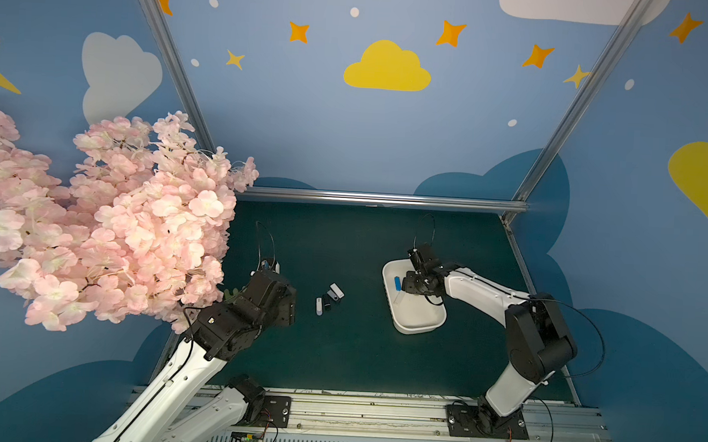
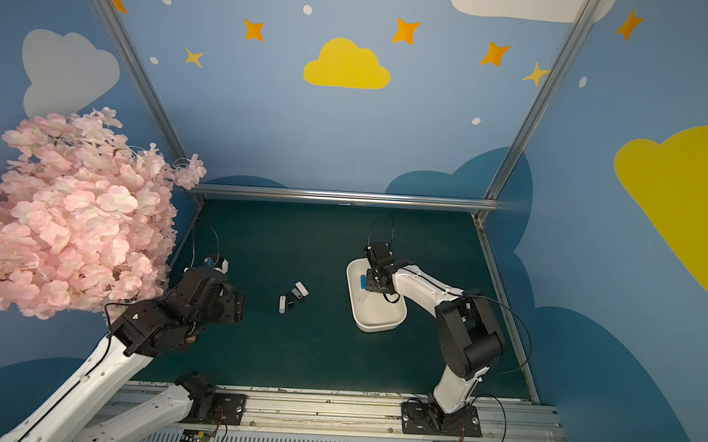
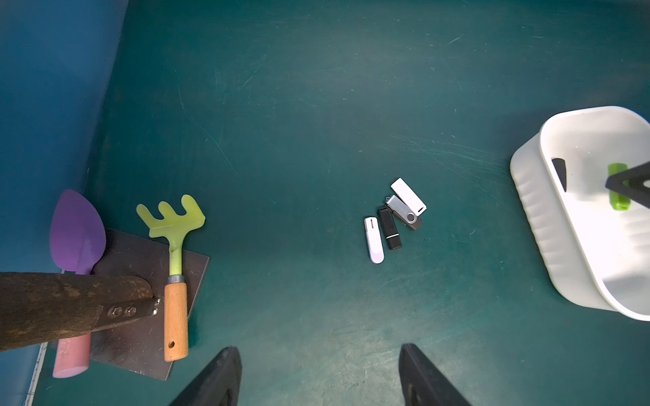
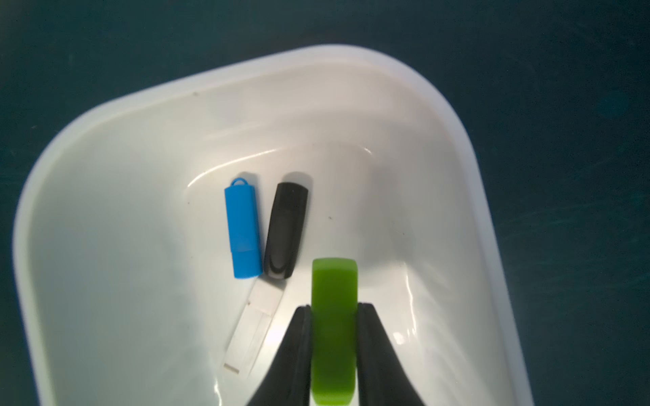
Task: Put the usb flash drive into the storage box
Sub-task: Place the USB flash in the storage box.
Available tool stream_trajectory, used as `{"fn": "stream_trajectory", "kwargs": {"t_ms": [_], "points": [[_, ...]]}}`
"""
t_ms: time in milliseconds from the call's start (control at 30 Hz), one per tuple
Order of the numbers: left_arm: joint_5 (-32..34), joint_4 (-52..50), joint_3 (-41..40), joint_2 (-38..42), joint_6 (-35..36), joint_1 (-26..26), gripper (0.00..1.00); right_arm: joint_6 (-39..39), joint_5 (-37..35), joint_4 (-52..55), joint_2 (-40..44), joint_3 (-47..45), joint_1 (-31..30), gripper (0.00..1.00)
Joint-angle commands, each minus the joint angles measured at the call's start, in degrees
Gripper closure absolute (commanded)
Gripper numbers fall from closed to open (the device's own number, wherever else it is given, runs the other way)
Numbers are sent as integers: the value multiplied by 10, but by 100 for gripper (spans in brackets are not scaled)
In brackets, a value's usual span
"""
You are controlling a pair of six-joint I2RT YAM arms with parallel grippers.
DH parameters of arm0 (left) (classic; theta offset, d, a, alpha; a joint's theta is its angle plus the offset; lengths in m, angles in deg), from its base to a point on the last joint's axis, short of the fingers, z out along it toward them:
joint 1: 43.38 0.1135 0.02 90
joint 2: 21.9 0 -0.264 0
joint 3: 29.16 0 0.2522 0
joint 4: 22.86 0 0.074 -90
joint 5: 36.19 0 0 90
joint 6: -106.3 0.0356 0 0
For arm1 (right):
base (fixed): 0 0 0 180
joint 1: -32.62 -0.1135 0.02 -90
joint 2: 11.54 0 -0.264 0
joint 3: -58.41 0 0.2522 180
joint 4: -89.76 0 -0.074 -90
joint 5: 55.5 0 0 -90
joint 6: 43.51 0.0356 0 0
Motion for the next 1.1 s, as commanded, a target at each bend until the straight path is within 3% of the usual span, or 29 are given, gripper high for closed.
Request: {"fn": "stream_trajectory", "kwargs": {"t_ms": [0, 300, 667, 1067], "points": [[-3, 6, -4, -3, 0, 1, 26, -15, 44, 49, -40, 47, 5, 83], [-5, 6, -4, -7, 0, 1, 25, 2, 67, 86, -113, 110, 25, 81], [-11, 7, -5, -13, 3, 0, 25, 20, 89, 103, -142, 129, 50, 79], [-13, 7, -6, -13, 2, 1, 25, 22, 68, 101, -116, 118, 46, 61]]}}
